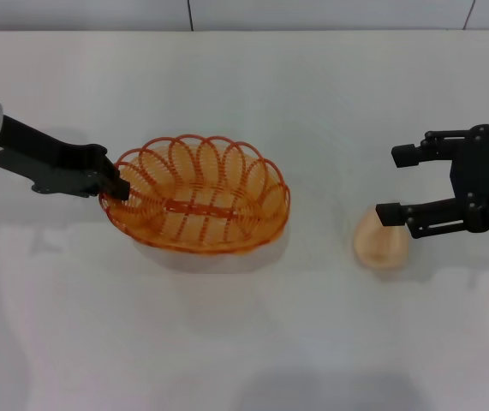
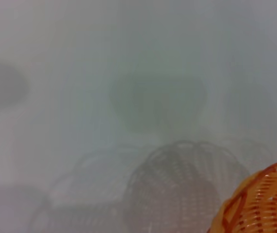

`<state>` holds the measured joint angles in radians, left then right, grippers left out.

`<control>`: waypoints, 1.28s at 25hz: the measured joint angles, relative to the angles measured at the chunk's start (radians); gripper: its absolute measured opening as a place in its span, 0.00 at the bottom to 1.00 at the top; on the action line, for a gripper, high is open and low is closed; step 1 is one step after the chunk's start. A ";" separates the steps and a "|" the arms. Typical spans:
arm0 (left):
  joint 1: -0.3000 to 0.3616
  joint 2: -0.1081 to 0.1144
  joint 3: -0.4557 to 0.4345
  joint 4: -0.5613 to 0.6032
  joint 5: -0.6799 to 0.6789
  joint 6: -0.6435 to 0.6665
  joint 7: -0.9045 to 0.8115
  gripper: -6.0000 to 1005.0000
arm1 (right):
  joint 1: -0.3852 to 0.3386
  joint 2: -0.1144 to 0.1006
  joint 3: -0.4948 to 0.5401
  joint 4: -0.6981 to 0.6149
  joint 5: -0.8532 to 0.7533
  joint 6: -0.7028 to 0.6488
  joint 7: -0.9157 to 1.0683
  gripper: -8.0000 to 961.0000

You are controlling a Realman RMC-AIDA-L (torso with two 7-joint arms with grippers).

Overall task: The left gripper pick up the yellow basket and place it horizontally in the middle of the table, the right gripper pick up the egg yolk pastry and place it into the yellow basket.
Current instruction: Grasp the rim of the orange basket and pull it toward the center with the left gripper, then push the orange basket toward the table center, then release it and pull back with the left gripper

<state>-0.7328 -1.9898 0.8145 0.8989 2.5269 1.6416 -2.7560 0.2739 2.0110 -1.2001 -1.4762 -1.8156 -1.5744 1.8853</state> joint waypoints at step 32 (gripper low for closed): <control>-0.071 -0.021 0.001 -0.186 0.002 -0.178 -0.026 0.08 | 0.028 0.000 -0.004 -0.006 0.001 -0.032 0.008 0.85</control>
<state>-0.8043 -2.0108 0.8152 0.7127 2.5284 1.4634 -2.7823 0.3014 2.0110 -1.2042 -1.4827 -1.8147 -1.6066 1.8930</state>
